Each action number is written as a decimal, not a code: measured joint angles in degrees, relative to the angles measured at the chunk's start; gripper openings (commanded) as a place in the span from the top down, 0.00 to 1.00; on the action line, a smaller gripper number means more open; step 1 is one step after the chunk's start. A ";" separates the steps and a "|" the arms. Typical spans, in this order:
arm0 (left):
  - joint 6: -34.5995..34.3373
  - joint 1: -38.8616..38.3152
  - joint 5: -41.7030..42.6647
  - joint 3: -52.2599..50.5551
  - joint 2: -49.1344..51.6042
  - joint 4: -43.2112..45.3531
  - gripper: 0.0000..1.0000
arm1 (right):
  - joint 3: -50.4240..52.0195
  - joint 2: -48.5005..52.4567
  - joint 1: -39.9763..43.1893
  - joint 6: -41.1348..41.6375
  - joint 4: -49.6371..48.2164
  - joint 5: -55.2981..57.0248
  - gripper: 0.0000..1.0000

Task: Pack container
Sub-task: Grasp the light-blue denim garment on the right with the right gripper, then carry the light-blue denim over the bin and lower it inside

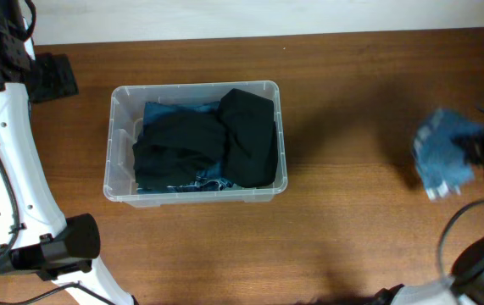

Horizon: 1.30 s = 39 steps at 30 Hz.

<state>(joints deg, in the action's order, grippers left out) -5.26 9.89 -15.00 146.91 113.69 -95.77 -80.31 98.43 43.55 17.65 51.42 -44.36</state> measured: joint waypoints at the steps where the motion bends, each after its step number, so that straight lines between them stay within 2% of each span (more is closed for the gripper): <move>1: 0.00 0.00 -0.04 0.00 0.00 0.00 0.00 | -0.02 -3.41 -3.76 -0.74 -2.45 -3.15 0.96; 4: 0.00 0.00 -0.07 0.00 0.00 -0.04 0.00 | -0.13 -10.10 -13.57 -1.75 -8.20 -8.92 0.96; 9: 0.00 0.00 -0.04 0.02 0.00 0.00 0.00 | -0.20 -17.33 -36.17 -1.31 -22.53 -15.37 0.96; 14: 0.00 0.00 -0.02 0.02 0.00 -0.07 0.00 | -0.31 -17.00 -54.88 -0.90 -30.42 -16.02 0.96; 18: 0.00 0.00 -0.02 0.00 0.00 -0.02 0.00 | -0.35 -11.50 -65.99 -0.98 -31.91 -12.66 0.96; 22: 0.00 0.00 -0.04 0.00 0.00 -0.02 0.01 | -0.35 -2.99 -71.08 -1.99 -31.80 -7.45 0.96; 28: 0.00 0.00 -0.04 0.00 0.00 -0.02 0.00 | -0.33 12.37 -73.18 -5.84 -32.92 0.68 0.96; 34: 0.00 0.00 -0.02 0.00 0.00 -0.02 0.00 | -0.61 15.08 -72.96 -7.17 -32.81 2.60 0.95; 36: -0.02 0.00 -0.02 0.02 0.00 -0.02 0.00 | -1.53 14.99 -73.00 -7.17 -31.12 4.46 0.84; 37: 0.00 0.00 -0.02 0.00 0.00 -0.02 0.00 | -2.21 14.80 -73.00 -7.19 -29.51 5.75 0.74; 39: 0.00 0.00 -0.02 0.00 0.00 -0.02 0.00 | -4.22 13.99 -73.00 -7.48 -25.88 9.84 0.44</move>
<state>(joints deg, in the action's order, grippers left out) -5.26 9.89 -15.03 146.91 113.69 -95.79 -84.53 112.42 -29.45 10.17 25.54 -34.52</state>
